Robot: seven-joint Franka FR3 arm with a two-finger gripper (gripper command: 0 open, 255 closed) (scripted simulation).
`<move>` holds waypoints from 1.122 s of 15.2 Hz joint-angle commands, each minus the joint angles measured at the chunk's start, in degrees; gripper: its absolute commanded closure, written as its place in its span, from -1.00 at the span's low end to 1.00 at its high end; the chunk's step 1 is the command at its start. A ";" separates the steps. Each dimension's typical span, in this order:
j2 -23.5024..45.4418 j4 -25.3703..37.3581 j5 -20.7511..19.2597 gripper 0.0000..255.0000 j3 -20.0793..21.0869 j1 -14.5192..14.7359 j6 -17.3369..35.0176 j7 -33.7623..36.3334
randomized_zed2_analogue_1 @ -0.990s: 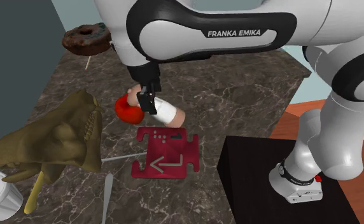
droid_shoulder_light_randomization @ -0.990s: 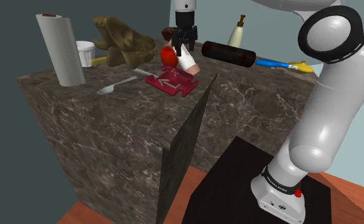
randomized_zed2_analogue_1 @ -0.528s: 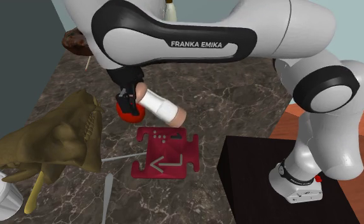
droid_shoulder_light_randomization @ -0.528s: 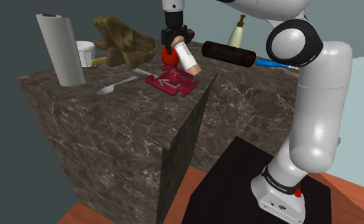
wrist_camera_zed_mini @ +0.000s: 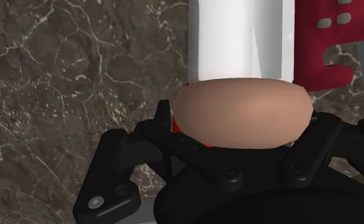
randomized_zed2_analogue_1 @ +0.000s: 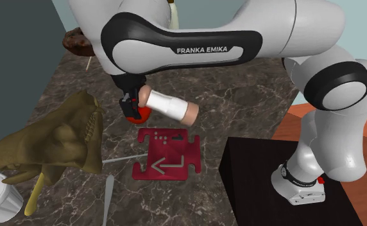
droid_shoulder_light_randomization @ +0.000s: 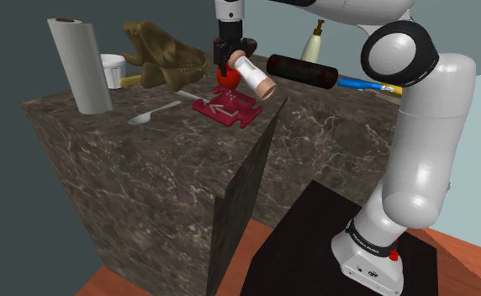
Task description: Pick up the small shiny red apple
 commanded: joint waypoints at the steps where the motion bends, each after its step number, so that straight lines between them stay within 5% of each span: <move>1: 0.67 -1.18 0.10 1.00 -0.05 -0.12 0.16 -0.10; 8: 1.33 0.06 0.05 1.00 0.06 0.14 -0.45 0.18; 17: 5.80 14.14 -0.36 1.00 -0.05 0.64 -10.01 -0.87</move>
